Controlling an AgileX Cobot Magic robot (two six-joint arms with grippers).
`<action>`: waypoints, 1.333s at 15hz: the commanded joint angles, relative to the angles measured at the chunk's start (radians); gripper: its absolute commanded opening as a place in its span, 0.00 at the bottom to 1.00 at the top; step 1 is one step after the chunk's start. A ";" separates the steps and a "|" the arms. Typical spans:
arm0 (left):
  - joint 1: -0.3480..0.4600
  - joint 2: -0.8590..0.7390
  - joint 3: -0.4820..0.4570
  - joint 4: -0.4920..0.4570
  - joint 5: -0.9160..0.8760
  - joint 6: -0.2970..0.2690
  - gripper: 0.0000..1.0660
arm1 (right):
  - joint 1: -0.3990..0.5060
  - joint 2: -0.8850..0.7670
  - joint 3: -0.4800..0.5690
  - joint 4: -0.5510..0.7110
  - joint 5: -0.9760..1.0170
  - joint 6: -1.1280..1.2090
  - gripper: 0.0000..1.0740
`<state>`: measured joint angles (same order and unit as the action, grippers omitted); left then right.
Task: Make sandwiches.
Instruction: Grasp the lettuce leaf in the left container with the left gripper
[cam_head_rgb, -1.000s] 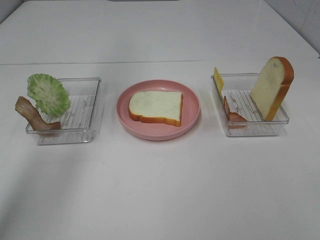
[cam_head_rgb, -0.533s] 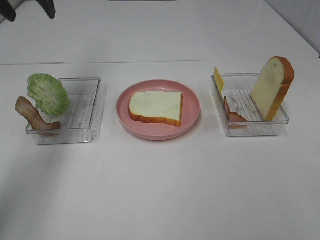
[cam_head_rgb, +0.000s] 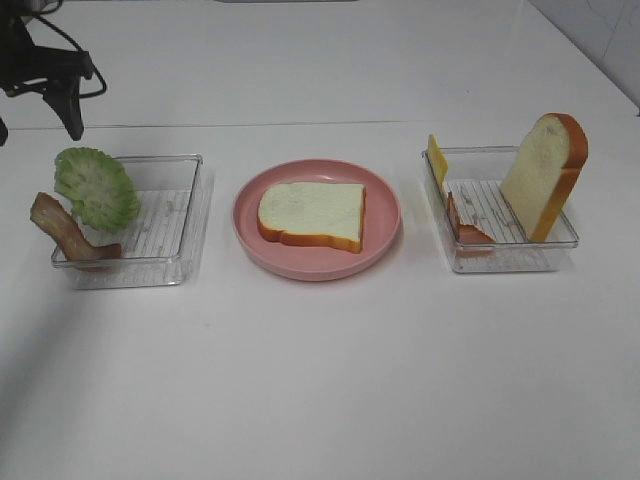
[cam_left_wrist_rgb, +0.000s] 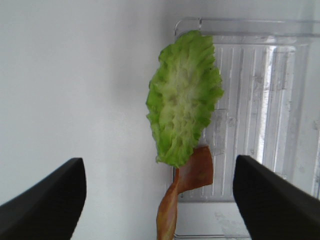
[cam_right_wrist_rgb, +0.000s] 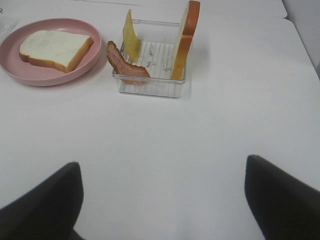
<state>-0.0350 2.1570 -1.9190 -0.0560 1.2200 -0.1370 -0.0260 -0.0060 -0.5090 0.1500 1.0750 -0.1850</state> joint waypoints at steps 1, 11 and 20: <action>-0.001 0.062 0.007 0.001 0.045 0.016 0.71 | -0.008 -0.014 0.002 0.000 -0.006 -0.001 0.77; -0.001 0.145 0.007 0.000 -0.113 0.025 0.54 | -0.008 -0.014 0.002 0.000 -0.006 -0.001 0.77; -0.001 0.155 0.007 0.000 -0.205 0.019 0.04 | -0.008 -0.014 0.002 0.000 -0.006 -0.001 0.77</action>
<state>-0.0350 2.3120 -1.9170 -0.0590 1.0260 -0.1130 -0.0260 -0.0060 -0.5090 0.1500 1.0750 -0.1850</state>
